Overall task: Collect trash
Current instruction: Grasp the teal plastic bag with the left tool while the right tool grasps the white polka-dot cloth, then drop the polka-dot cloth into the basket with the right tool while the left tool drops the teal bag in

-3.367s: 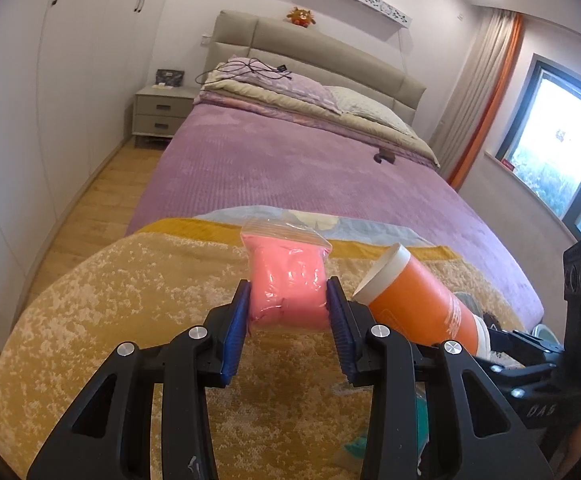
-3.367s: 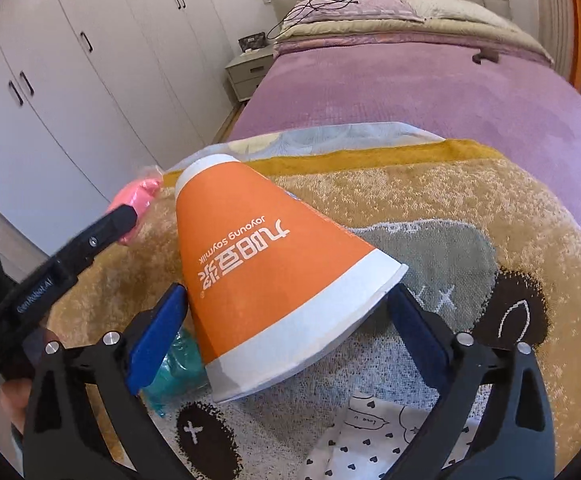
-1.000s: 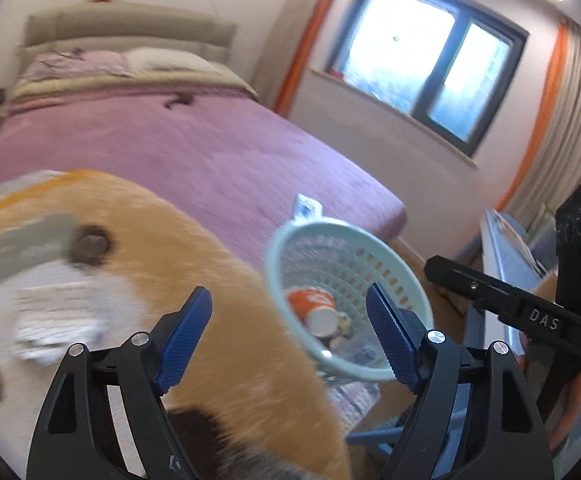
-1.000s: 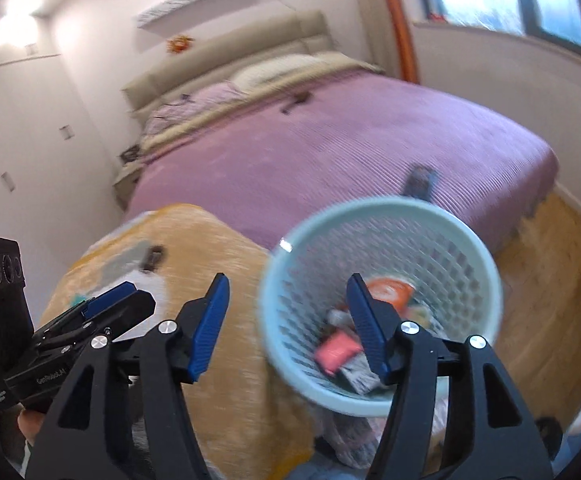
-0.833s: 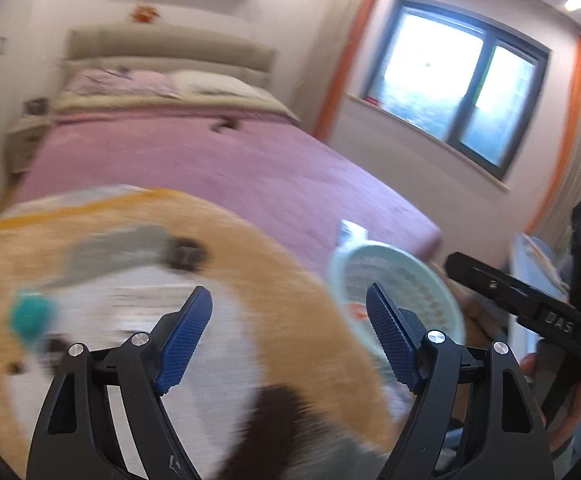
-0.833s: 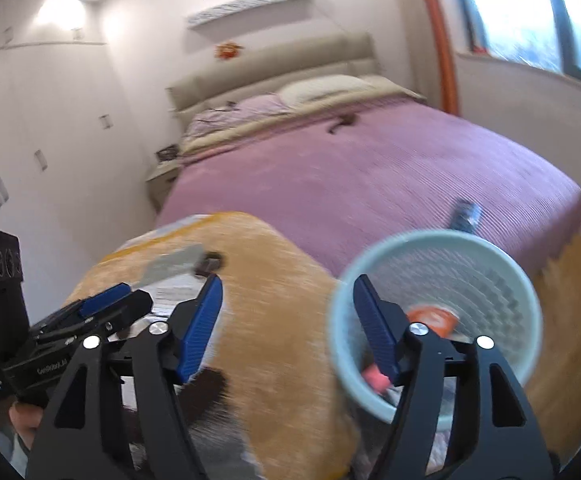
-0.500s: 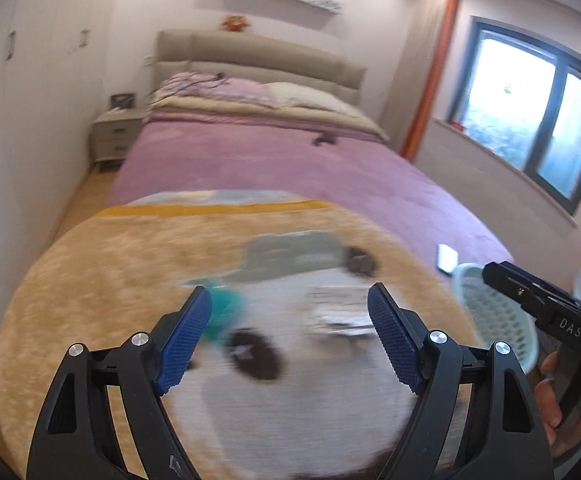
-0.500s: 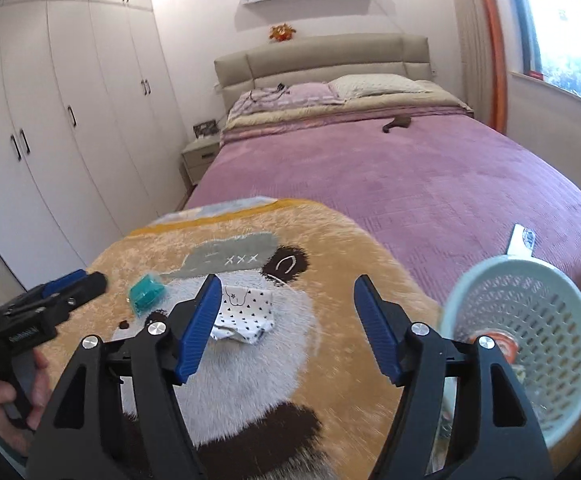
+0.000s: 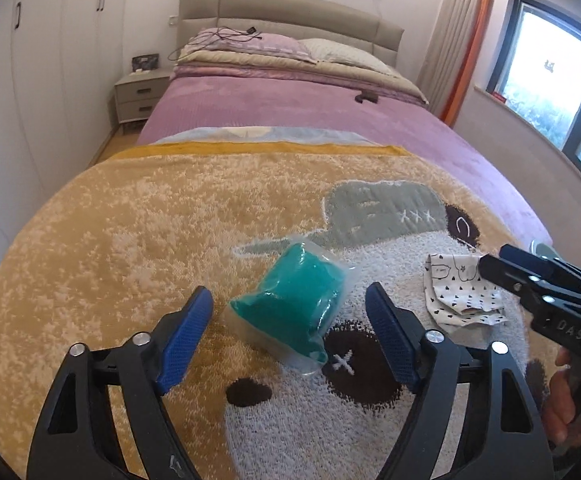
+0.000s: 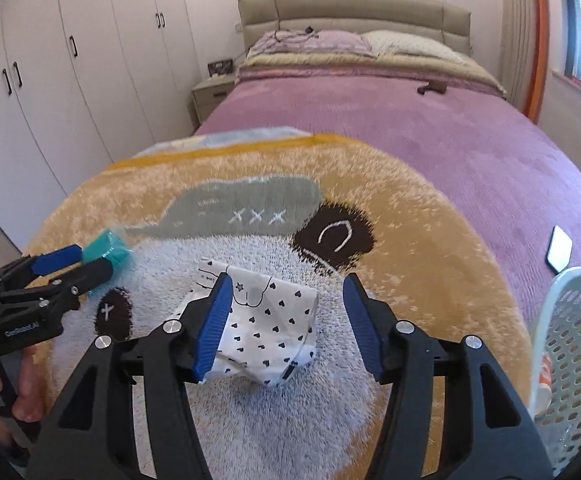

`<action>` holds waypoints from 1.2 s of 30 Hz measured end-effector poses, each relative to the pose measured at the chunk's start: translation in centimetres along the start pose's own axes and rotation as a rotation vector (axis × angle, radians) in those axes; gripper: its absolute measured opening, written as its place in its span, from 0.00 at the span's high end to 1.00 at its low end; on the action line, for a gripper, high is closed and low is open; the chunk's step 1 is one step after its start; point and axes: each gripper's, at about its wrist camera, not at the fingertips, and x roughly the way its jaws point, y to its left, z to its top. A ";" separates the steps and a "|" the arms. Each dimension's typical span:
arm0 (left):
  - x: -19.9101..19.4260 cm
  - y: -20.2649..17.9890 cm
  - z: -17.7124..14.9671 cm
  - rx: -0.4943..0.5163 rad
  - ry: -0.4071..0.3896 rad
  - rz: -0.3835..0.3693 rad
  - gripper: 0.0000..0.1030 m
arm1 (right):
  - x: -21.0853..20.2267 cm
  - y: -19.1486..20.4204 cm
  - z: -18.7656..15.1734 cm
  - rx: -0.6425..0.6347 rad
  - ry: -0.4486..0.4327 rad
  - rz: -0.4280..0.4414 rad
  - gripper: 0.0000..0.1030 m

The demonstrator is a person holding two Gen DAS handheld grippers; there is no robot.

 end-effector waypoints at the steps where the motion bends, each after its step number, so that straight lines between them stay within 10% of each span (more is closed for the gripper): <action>1: 0.0 -0.1 0.0 0.008 0.001 -0.002 0.30 | 0.3 0.0 0.0 -0.001 0.010 -0.001 0.48; 9: 0.2 -0.8 -0.3 0.041 0.013 0.014 0.51 | 1.3 1.6 -0.5 -0.085 0.078 0.008 0.49; 17: -0.3 -0.8 -0.4 0.036 -0.007 0.013 0.54 | -0.3 3.5 -1.8 -0.177 0.040 0.030 0.96; 36: -3.7 -6.1 -0.6 0.125 -0.072 -0.047 0.56 | -9.3 -0.3 -4.2 -0.044 -0.125 0.012 1.00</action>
